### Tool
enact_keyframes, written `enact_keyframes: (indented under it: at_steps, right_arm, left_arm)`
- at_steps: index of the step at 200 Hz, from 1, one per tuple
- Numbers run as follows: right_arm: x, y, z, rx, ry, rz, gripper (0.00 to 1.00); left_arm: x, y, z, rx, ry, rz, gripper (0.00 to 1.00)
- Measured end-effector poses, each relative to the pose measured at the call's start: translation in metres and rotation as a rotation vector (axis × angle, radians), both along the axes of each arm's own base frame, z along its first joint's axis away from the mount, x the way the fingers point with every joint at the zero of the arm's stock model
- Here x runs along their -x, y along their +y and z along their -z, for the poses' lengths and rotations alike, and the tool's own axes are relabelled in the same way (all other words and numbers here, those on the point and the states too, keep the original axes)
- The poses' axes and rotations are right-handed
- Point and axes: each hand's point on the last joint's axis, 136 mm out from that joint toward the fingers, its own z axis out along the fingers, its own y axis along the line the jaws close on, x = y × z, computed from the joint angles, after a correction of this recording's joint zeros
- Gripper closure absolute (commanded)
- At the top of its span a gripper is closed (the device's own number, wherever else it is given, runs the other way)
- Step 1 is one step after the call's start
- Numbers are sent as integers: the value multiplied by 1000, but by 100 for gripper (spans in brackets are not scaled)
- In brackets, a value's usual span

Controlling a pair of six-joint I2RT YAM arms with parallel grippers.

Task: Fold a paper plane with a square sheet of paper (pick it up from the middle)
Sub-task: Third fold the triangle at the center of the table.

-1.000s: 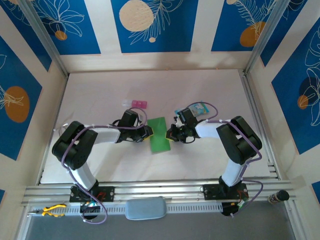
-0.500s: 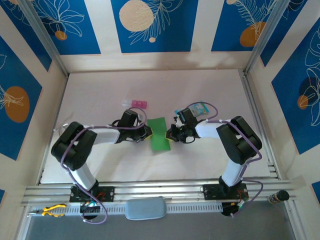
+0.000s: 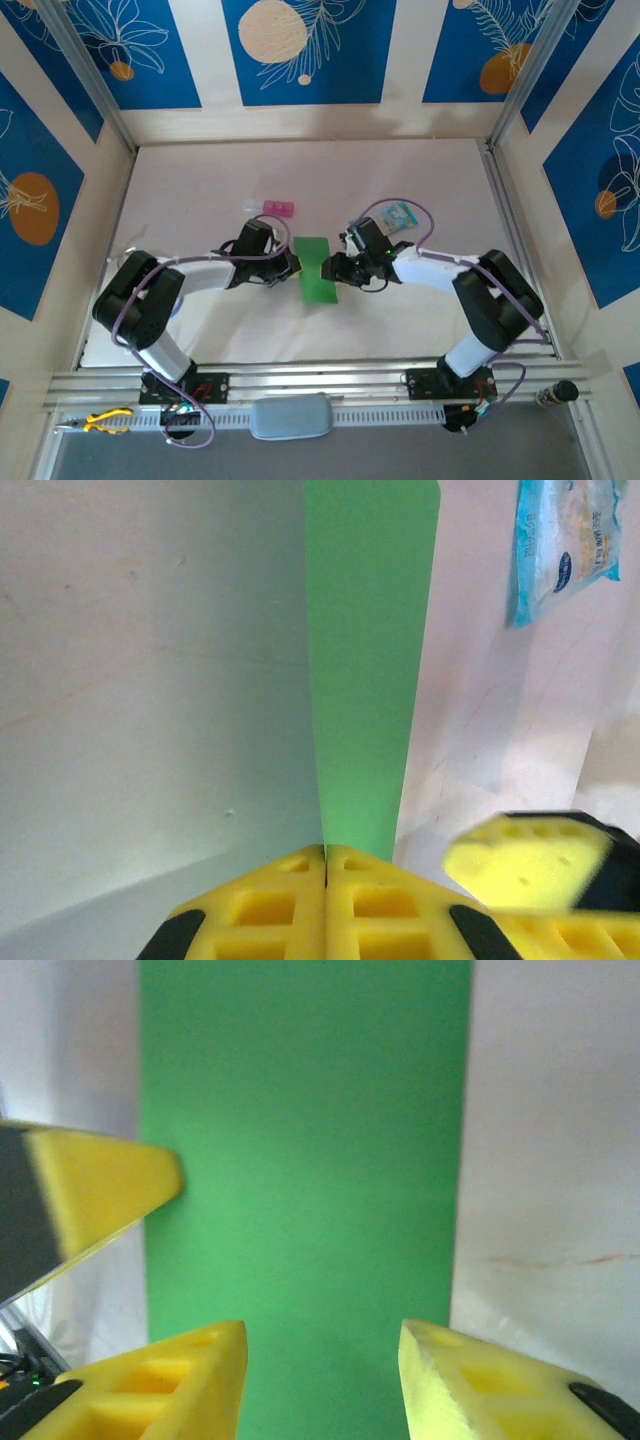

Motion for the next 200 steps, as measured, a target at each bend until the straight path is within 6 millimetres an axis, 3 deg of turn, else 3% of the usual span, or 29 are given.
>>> enact_keyframes:
  at_steps: [46, 73, 92, 145, 200]
  right_arm:
    - [21, 25, -31, 98, -331, -188, 56]
    - [53, 45, -20, 184, -639, -411, 54]
    - [75, 51, -7, 242, -760, -560, 53]
    - [68, 74, -15, 353, -1033, -627, 50]
    - [59, 67, 4, 491, -1076, -644, 54]
  left_arm:
    - [4, 6, 3, -22, 28, -13, 99]
    - [4, 7, 3, -23, 32, -16, 99]
    - [3, 8, 3, -23, 33, -19, 99]
    - [2, 8, 2, -19, 31, -21, 99]
    - [0, 5, -2, -10, 27, -16, 98]
